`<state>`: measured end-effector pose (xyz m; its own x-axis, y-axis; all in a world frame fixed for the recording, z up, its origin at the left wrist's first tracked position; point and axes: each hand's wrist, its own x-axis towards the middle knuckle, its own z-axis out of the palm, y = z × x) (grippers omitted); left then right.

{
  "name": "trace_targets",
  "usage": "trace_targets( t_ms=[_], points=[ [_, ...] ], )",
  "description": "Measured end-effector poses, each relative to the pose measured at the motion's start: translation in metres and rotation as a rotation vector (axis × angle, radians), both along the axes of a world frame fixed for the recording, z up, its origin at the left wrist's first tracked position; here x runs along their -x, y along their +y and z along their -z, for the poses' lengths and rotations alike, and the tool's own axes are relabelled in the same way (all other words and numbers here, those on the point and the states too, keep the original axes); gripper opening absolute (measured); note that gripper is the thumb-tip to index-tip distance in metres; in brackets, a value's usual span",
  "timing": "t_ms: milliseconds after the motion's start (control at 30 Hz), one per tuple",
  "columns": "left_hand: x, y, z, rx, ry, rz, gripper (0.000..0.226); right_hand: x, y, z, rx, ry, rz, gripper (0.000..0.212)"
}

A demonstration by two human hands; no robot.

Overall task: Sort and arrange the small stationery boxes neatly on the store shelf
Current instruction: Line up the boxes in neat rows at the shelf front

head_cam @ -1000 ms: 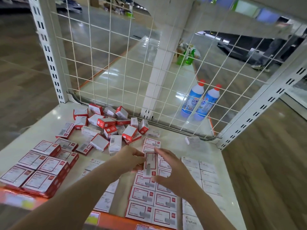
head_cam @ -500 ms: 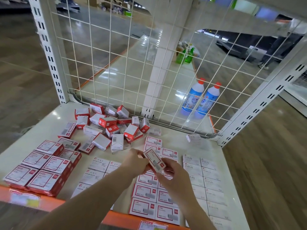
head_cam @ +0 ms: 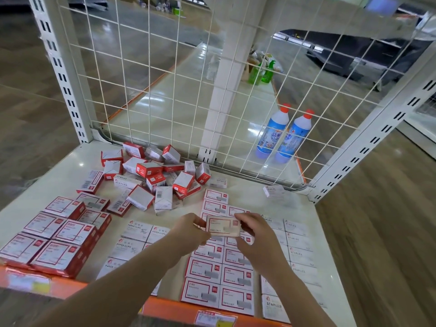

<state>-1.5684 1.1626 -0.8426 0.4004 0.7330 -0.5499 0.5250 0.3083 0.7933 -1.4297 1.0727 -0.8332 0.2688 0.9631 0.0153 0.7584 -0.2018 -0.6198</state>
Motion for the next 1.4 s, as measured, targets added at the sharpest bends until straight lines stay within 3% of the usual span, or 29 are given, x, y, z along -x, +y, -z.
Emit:
trace_targets(
  t_ms=[367,433,600,700,833,1100,1267,1400],
  points=[
    [-0.005,0.002,0.010,-0.054,-0.041,0.055,0.013,-0.019,0.004,0.013,0.026,0.050,0.036,0.050],
    [-0.007,0.003,0.012,-0.104,-0.029,0.061,0.025,-0.025,0.006,0.017,0.028,0.052,0.033,0.050],
    [-0.011,0.006,0.019,-0.571,0.351,0.285,0.046,-0.044,0.014,0.027,0.052,0.034,0.073,0.045],
    [-0.016,0.009,0.026,-0.694,0.458,0.463,0.052,-0.057,0.024,0.030,0.044,0.054,0.142,0.033],
    [-0.025,0.015,0.033,-0.698,0.528,0.598,0.061,-0.075,0.041,0.031,0.025,-0.006,0.188,0.009],
    [-0.047,0.036,0.042,-0.678,0.563,0.655,0.063,-0.104,0.068,0.042,0.060,-0.034,0.111,0.009],
    [-0.048,0.047,0.039,-0.665,0.580,0.632,0.071,-0.103,0.082,0.043,0.061,-0.015,0.003,0.019],
    [-0.051,0.050,0.036,-0.655,0.545,0.616,0.063,-0.104,0.091,0.048,0.187,-0.010,0.029,0.011]
  ],
)
